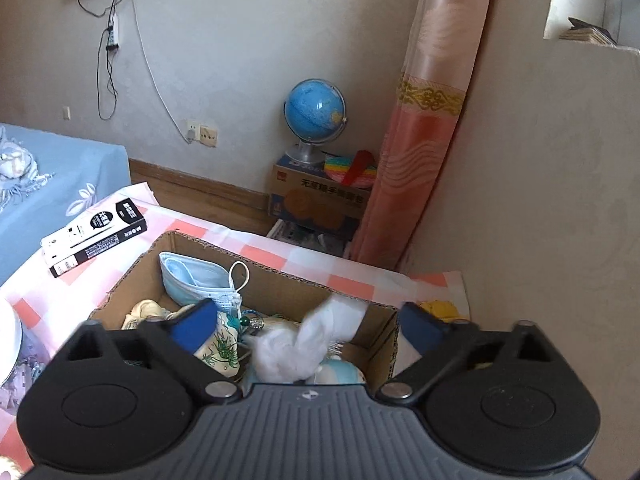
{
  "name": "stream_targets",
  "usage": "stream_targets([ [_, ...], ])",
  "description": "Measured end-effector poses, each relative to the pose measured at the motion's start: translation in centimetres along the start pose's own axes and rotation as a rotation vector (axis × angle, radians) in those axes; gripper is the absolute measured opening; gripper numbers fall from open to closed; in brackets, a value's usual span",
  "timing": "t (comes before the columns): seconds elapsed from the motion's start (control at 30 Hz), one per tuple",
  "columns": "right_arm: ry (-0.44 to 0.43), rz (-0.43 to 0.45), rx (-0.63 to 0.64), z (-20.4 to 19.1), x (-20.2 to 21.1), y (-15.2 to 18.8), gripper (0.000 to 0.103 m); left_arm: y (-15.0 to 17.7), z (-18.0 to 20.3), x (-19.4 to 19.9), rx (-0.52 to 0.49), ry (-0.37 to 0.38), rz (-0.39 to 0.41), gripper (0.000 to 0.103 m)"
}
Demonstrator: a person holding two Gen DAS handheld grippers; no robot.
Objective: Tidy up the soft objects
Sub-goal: 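Carry the white cloth into the box and open the right gripper, then carry the cream ring scrunchie to the box and release it with the left gripper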
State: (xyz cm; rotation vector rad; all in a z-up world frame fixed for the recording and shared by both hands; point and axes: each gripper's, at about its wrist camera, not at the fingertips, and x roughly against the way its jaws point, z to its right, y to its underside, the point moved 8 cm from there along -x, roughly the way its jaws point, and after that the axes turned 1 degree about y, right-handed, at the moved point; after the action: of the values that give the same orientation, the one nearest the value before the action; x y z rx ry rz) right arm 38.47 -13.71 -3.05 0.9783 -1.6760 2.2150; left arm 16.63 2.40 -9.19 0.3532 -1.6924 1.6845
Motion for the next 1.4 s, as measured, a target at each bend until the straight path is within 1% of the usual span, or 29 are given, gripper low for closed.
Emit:
stream_targets([
  [0.07, 0.014, -0.001, -0.026, 0.3, 0.6, 0.5, 0.103, 0.1, -0.1, 0.0, 0.000, -0.001, -0.002, 0.034],
  [0.2, 0.006, -0.003, -0.064, 0.6, 2.9, 1.5, 0.103, 0.0, 0.2, 0.0, -0.013, 0.006, -0.007, 0.033],
  [0.33, 0.006, 0.001, -0.082, 0.2, 5.8, 2.7, 0.103, -0.2, 0.5, 0.1, -0.029, 0.011, -0.011, 0.034],
  [0.43, 0.031, 0.013, -0.071, -0.3, 8.1, 3.9, 0.103, -0.5, 0.6, 0.3, -0.028, 0.011, -0.012, 0.034],
  [0.57, 0.042, 0.017, -0.066, -1.4, 10.5, 6.4, 0.103, -0.7, 1.1, 0.6, -0.039, 0.019, -0.018, 0.034],
  [0.77, 0.044, 0.022, -0.106, -2.6, 13.6, 10.3, 0.103, -1.7, 2.2, 0.7, -0.094, 0.021, -0.021, 0.034],
  [0.87, 0.050, 0.029, -0.126, -2.9, 14.8, 11.8, 0.103, -2.4, 2.6, 0.7, -0.108, 0.039, -0.024, 0.034],
  [1.03, 0.057, 0.032, -0.215, -2.6, 16.4, 14.4, 0.103, -5.0, 3.0, 0.0, -0.137, 0.041, -0.007, 0.034],
  [1.13, 0.039, 0.017, -0.252, -2.8, 16.8, 15.7, 0.103, -7.1, 3.5, -1.0, -0.160, 0.049, 0.007, 0.034],
  [1.3, 0.042, -0.016, -0.249, -3.4, 17.1, 17.3, 0.103, -11.8, 4.0, -3.7, -0.189, 0.062, 0.036, 0.036],
  [1.4, 0.045, -0.027, -0.246, -3.4, 17.1, 17.7, 0.103, -14.3, 4.2, -5.7, -0.214, 0.025, 0.044, 0.036],
])
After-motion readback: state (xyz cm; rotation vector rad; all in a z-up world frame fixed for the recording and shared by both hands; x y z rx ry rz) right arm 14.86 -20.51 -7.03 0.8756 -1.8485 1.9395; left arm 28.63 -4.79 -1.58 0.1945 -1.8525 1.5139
